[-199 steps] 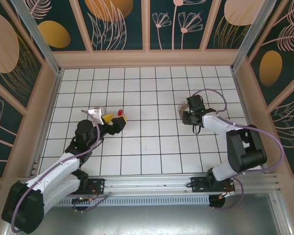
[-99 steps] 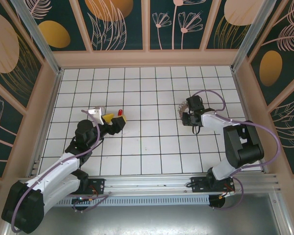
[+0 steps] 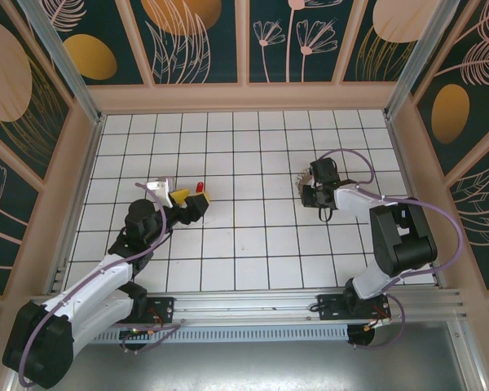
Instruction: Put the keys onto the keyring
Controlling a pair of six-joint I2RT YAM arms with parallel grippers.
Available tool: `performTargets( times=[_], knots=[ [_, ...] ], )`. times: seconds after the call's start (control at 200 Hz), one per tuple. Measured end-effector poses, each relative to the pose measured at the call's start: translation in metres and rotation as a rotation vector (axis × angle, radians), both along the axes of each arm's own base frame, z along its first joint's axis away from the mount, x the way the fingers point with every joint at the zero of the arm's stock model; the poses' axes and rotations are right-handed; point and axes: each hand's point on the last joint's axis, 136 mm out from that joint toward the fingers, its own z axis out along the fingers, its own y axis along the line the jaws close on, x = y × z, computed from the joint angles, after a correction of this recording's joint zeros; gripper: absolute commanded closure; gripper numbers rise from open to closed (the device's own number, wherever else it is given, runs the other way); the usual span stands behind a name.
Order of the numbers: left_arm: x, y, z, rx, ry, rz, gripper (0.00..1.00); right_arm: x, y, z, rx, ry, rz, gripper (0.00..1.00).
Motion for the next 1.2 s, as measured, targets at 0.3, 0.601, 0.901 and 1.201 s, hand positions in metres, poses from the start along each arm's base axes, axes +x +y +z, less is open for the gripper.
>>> performTargets(
  times=[0.3,0.601,0.901,1.201],
  knots=[
    [0.0,0.0,-0.001,0.001,0.003,0.0,0.13,0.003,0.002,-0.007,0.011,0.006,0.004,0.84],
    [0.001,0.0,-0.005,0.01,0.011,0.0,0.15,0.003,0.005,-0.012,0.022,0.017,0.009,0.93],
    [0.001,0.0,-0.012,0.032,0.035,-0.002,0.2,0.006,0.007,-0.004,0.041,-0.021,0.03,1.0],
    [0.006,-0.004,0.011,0.019,0.012,-0.011,0.29,-0.026,0.027,0.074,0.092,-0.31,0.19,1.0]
  ],
)
